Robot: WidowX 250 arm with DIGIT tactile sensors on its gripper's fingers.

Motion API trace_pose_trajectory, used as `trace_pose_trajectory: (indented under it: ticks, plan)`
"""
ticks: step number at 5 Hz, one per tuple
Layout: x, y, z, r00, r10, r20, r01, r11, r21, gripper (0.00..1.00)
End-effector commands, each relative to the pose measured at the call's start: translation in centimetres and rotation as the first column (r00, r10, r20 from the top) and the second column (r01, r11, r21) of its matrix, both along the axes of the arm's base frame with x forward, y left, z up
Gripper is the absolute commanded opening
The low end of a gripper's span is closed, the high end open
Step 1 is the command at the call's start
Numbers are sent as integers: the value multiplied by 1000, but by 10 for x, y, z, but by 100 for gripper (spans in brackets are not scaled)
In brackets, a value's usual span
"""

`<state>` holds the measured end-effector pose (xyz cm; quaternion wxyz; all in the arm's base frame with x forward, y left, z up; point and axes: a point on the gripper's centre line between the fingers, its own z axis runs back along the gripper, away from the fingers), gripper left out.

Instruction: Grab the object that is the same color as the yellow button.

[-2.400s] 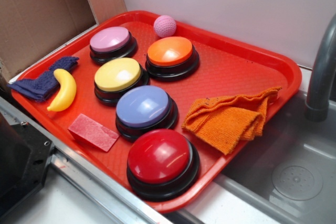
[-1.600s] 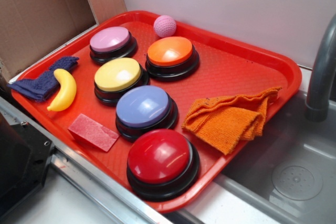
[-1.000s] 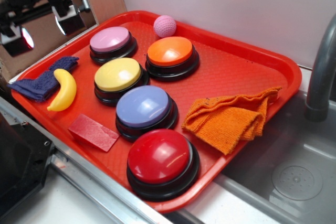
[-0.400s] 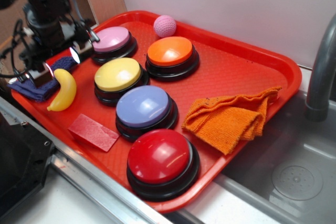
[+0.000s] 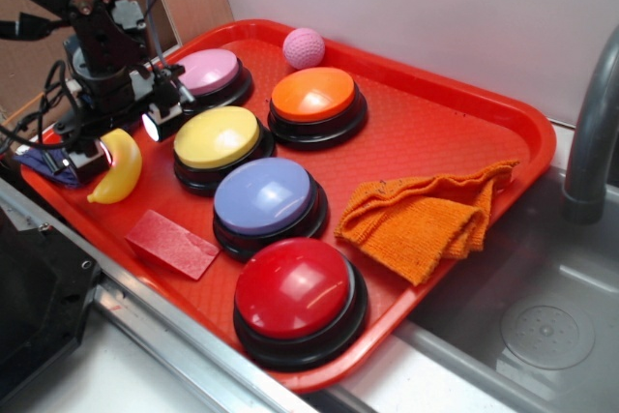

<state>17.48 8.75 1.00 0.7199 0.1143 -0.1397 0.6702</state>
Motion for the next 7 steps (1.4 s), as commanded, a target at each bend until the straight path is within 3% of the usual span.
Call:
trace_pose_trajectory:
  ticks: [1, 2, 3, 4, 5, 6, 7]
  plan:
    - [-2, 11, 0, 997, 73, 23, -72, 997, -37, 52]
    - [-2, 10, 5, 997, 64, 46, -61, 996, -62, 0]
    - [1, 9, 16, 998, -28, 48, 31, 998, -59, 0]
    - [8, 4, 45, 983, -172, 58, 177, 979, -99, 0]
    - [23, -9, 88, 913, -407, 23, 406, 900, -159, 0]
    - [39, -28, 117, 784, -619, 33, 613, 766, -195, 0]
    - [48, -56, 145, 605, -794, 61, 789, 588, -180, 0]
